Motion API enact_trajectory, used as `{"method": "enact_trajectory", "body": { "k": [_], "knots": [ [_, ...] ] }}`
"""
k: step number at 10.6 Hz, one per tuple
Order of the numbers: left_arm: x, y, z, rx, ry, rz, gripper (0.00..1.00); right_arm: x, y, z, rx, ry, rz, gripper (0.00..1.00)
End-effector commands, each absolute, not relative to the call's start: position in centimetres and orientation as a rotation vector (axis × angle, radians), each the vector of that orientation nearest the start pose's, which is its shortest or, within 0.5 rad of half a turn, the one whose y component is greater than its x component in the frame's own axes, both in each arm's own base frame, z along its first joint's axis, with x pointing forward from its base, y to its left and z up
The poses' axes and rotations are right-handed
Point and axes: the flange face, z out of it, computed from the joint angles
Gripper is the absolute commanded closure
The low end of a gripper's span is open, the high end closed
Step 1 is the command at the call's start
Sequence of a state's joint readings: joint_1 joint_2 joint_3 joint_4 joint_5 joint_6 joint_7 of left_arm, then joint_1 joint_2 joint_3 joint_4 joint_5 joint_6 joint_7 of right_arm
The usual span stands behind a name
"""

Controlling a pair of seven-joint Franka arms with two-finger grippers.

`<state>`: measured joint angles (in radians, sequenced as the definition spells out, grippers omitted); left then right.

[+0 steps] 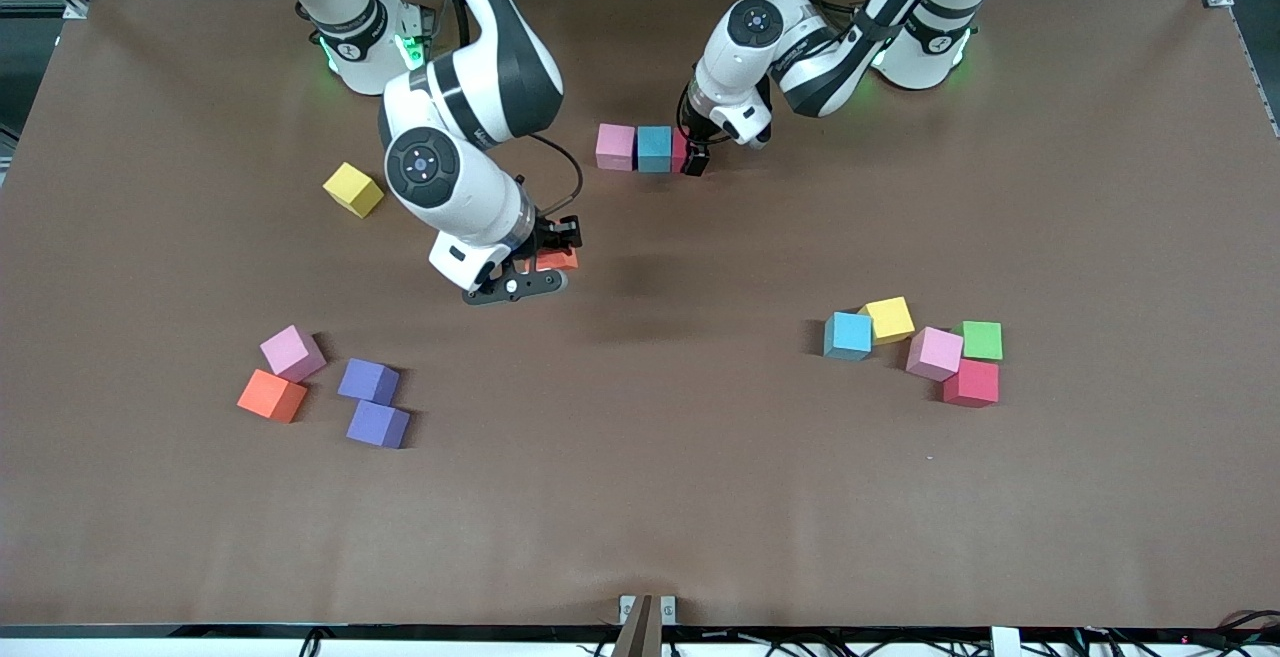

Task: Form number 2 with 11 blocks

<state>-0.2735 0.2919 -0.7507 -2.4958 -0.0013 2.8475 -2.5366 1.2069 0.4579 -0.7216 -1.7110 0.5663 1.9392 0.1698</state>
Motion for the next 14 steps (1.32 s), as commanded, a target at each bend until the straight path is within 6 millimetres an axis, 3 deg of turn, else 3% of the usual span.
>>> {"method": "enact_trajectory", "body": {
  "k": [1, 3, 6, 9, 11, 14],
  "knots": [
    [24.1, -42.0, 23.4, -2.327, -2.249, 0.279, 0.0, 51.0, 38.8, 35.4, -2.984, -0.131, 0.187, 0.91],
    [24.5, -42.2, 24.7, -2.36, -2.255, 0.252, 0.0, 49.2, 40.8, 33.9, -2.997, -0.084, 0.152, 0.92],
    [26.6, -43.3, 27.0, -2.422, -2.208, 0.224, 0.0, 46.6, 44.2, 31.6, -3.033, 0.008, 0.132, 0.93],
    [32.0, -42.5, 29.3, -2.487, -2.182, 0.21, 0.0, 43.8, 47.8, 29.7, -3.056, 0.095, 0.058, 0.94],
    [34.7, -40.9, 29.7, -2.562, -2.079, 0.185, 0.0, 41.2, 50.6, 28.2, -3.053, 0.176, -0.031, 0.94],
    [39.8, -36.4, 29.5, -2.662, -1.89, 0.164, 0.0, 37.1, 54.2, 25.9, -3.058, 0.234, -0.105, 0.95]
  ]
}}
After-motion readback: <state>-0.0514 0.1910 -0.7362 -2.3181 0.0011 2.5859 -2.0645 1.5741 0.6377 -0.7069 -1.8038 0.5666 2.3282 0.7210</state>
